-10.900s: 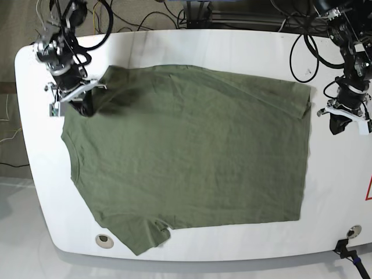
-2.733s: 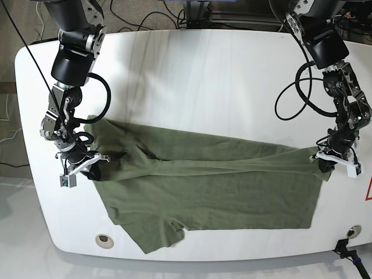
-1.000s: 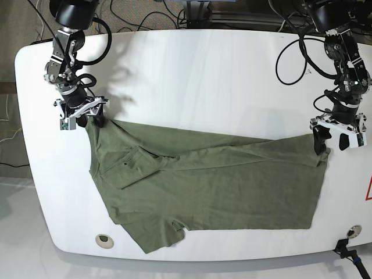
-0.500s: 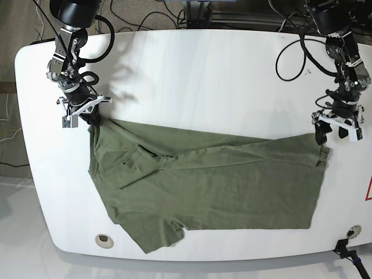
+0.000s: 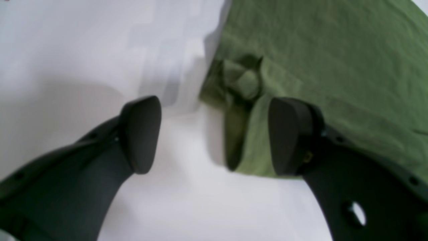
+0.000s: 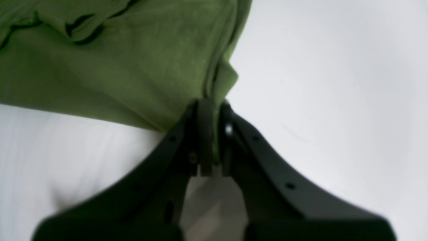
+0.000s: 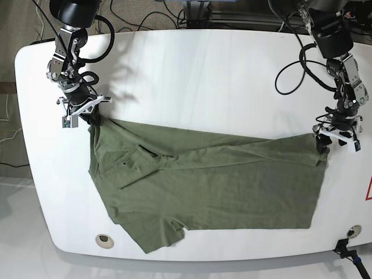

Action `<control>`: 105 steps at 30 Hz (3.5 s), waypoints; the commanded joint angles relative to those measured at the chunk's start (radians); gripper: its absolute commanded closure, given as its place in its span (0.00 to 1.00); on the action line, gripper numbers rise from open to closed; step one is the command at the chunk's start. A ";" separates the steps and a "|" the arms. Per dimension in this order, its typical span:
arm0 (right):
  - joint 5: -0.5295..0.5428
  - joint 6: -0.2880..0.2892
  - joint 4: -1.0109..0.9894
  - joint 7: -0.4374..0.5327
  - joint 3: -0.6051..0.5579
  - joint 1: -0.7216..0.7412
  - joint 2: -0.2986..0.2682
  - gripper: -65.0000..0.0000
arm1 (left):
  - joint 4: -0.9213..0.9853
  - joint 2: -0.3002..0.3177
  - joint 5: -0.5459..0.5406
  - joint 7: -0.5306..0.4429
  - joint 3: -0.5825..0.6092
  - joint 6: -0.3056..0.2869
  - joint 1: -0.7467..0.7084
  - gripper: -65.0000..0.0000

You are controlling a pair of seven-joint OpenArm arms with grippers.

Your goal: Fold the T-shirt properly

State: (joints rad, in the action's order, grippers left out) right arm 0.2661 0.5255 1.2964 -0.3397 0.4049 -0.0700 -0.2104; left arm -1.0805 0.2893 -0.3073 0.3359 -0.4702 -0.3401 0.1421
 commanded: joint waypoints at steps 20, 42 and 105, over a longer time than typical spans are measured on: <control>0.002 0.006 0.012 0.006 0.002 0.006 -0.017 1.00 | 0.270 -0.014 -0.003 -0.077 0.001 -0.083 0.139 0.28; 0.009 0.008 0.013 0.008 0.002 -0.015 -0.011 1.00 | 0.268 -0.019 -0.002 -0.079 0.003 -0.081 0.161 1.00; 0.009 0.008 0.415 0.004 0.090 -0.604 -0.013 1.00 | -0.637 -0.063 0.000 0.042 -0.112 -0.084 -0.801 0.43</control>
State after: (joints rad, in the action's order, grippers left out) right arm 0.2733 0.5350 1.7000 -0.3367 0.4900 -0.6659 -0.2134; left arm -1.6909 0.2108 -0.3000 0.3977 -0.5617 -0.4278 -0.6518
